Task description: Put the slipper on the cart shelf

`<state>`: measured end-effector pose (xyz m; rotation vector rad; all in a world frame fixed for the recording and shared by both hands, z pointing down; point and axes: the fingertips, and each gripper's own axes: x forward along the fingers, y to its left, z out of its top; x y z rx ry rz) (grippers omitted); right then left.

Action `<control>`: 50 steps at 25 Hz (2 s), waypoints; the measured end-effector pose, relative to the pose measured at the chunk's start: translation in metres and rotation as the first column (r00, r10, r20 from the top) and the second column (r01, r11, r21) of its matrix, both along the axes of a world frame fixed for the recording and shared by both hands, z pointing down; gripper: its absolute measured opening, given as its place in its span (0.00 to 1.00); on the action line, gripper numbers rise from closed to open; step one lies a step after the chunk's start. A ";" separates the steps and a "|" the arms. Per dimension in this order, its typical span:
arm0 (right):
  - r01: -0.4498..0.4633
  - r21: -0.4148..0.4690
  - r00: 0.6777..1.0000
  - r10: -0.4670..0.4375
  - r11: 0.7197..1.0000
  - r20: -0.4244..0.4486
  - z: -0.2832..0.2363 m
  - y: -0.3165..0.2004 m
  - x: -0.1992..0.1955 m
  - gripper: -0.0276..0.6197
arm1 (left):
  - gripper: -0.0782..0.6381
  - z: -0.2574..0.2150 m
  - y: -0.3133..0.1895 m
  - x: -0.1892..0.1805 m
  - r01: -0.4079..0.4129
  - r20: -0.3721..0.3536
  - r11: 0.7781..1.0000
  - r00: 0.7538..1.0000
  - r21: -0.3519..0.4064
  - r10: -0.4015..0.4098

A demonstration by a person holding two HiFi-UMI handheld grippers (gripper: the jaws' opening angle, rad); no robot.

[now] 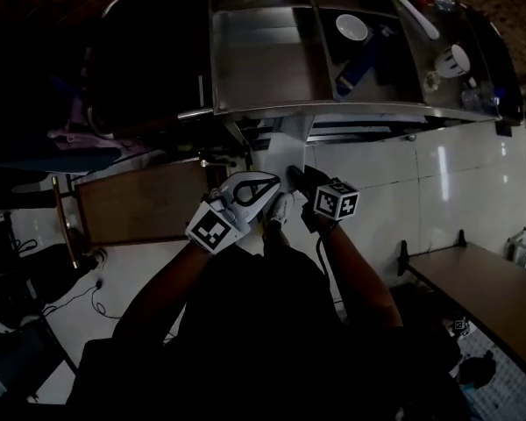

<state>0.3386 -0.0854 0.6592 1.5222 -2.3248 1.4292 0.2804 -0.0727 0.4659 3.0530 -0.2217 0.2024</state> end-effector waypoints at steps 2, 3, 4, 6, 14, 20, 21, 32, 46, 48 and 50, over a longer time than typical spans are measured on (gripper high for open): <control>0.023 0.010 1.000 -0.023 1.000 -0.002 0.000 -0.021 0.006 0.14 | 0.11 0.000 -0.007 0.006 0.025 0.001 1.000 1.000 0.015 -0.025; 0.032 0.016 0.999 -0.032 0.999 -0.001 0.000 -0.031 0.009 0.14 | 0.11 -0.001 -0.011 0.008 0.040 0.001 0.999 0.999 0.020 -0.040; 0.043 0.020 0.999 -0.043 0.999 0.002 0.000 -0.042 0.010 0.14 | 0.11 -0.001 -0.015 0.010 0.055 0.001 0.998 0.998 0.024 -0.055; 0.063 0.028 0.998 -0.063 0.998 0.008 0.001 -0.063 0.013 0.14 | 0.11 -0.002 -0.021 0.012 0.079 0.003 0.996 0.997 0.036 -0.079; 0.087 0.070 0.995 -0.090 0.994 0.037 0.002 -0.131 0.013 0.14 | 0.11 0.005 -0.028 0.007 0.137 0.025 0.990 0.990 0.039 -0.138; 0.056 0.090 0.991 -0.066 0.994 0.113 0.006 -0.152 0.006 0.14 | 0.11 0.008 -0.044 0.003 0.182 0.027 0.982 0.983 0.041 -0.183; 0.045 0.089 0.991 -0.056 0.995 0.124 0.007 -0.154 0.005 0.14 | 0.11 0.009 -0.047 0.003 0.186 0.027 0.982 0.982 0.041 -0.187; -0.065 0.089 0.983 0.049 0.994 0.179 0.021 -0.179 0.022 0.15 | 0.11 0.016 -0.056 0.015 0.171 0.036 0.984 0.984 0.053 -0.173; -0.311 0.126 0.941 0.286 0.942 0.180 0.002 -0.168 0.073 0.46 | 0.11 0.019 -0.046 0.015 0.159 0.036 0.987 0.986 0.037 -0.160; -0.331 0.117 0.935 0.308 0.936 0.178 0.003 -0.160 0.080 0.46 | 0.11 0.017 -0.044 0.015 0.156 0.031 0.987 0.987 0.035 -0.157; -0.348 0.111 0.925 0.322 0.931 0.200 0.000 -0.151 0.085 0.46 | 0.11 0.015 -0.041 0.014 0.153 0.030 0.988 0.988 0.032 -0.154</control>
